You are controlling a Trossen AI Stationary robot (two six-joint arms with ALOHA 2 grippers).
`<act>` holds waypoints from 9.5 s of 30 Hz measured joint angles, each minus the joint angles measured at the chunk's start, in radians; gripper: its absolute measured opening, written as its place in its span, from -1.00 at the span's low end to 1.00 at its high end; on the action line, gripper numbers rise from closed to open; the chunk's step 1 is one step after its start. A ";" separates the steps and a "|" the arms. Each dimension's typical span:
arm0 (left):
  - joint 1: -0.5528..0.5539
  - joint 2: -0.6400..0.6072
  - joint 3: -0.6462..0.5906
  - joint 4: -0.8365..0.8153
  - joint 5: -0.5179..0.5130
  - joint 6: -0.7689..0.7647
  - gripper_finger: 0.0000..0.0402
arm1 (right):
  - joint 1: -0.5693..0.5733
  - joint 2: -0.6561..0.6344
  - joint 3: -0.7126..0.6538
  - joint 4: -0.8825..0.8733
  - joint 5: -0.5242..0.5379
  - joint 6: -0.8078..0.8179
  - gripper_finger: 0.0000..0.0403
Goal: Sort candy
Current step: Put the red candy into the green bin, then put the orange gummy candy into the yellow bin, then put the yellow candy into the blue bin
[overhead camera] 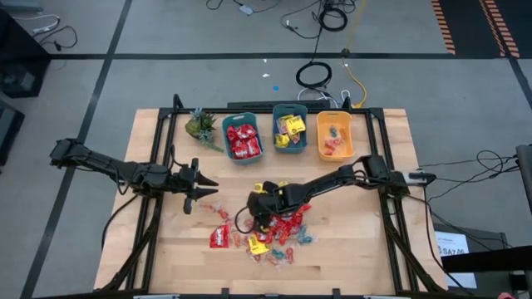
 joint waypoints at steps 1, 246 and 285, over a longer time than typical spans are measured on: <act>0.000 0.000 0.000 0.000 0.000 0.000 -0.47 | 0.001 0.000 0.000 -0.003 0.002 0.005 -0.40; 0.232 1.234 0.959 -0.492 0.121 -0.180 -0.39 | 0.888 -0.952 -0.890 -0.083 0.766 1.143 0.11; 0.209 1.026 0.712 -0.298 0.006 -0.080 -0.99 | 0.888 -0.952 -0.890 -0.076 0.763 1.146 0.11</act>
